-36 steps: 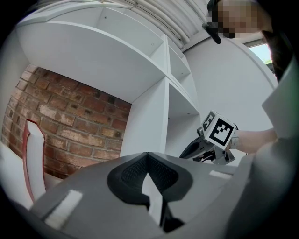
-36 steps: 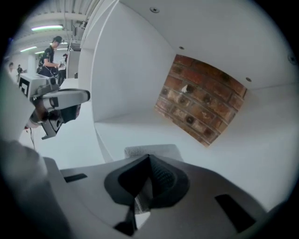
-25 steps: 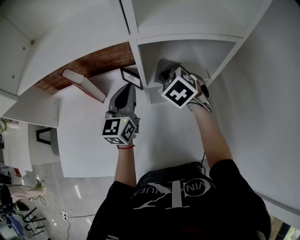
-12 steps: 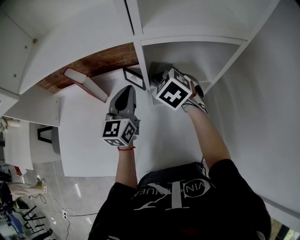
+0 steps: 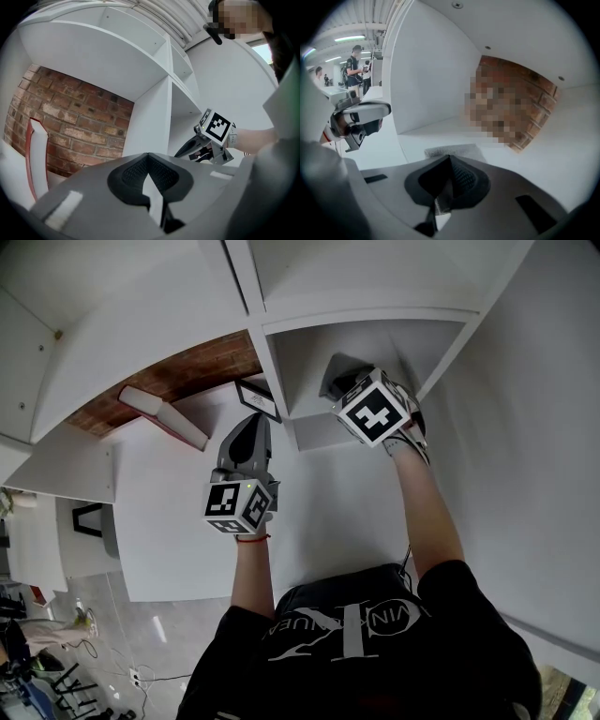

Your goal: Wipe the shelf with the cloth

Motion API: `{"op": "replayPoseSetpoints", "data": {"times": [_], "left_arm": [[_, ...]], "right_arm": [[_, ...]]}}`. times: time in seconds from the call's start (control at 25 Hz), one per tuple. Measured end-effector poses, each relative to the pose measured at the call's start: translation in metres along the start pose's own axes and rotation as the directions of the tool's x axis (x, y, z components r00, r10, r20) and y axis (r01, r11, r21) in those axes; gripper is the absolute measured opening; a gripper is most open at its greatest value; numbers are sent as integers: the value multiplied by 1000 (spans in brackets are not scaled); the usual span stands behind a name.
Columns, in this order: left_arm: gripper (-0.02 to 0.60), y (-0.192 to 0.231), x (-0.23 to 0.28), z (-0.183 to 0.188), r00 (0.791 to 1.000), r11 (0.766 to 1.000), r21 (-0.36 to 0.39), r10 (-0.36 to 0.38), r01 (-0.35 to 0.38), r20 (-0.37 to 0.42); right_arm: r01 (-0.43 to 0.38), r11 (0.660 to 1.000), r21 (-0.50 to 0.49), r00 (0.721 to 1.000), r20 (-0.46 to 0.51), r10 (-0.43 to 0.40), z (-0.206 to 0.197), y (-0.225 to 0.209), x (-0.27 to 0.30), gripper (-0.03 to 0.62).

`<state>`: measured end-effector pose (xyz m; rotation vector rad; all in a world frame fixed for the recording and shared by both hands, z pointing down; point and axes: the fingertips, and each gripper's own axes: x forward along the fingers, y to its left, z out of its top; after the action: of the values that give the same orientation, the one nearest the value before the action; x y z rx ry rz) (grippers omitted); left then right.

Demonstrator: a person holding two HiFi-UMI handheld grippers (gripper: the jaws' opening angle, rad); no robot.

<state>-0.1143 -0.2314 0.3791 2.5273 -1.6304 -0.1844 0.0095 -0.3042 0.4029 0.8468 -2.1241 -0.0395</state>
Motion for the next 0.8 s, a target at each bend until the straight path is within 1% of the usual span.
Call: {"op": "replayPoseSetpoints", "data": {"times": [0.16, 0.4, 0.64, 0.8], "left_arm": [[9, -2, 3, -1, 1000, 1000, -3, -9, 9, -5], [9, -4, 5, -2, 1000, 1000, -5, -19, 18, -6], [9, -3, 4, -2, 1000, 1000, -6, -22, 22, -5], [9, -3, 4, -3, 1000, 1000, -6, -24, 24, -6]], "right_arm": [[42, 998, 41, 999, -17, -41, -14, -16, -6, 11], [88, 992, 94, 994, -68, -82, -37, -33, -14, 11], [120, 983, 143, 992, -55, -113, -47, -44, -20, 11], [119, 983, 137, 992, -50, -113, -51, -45, -24, 12]]}}
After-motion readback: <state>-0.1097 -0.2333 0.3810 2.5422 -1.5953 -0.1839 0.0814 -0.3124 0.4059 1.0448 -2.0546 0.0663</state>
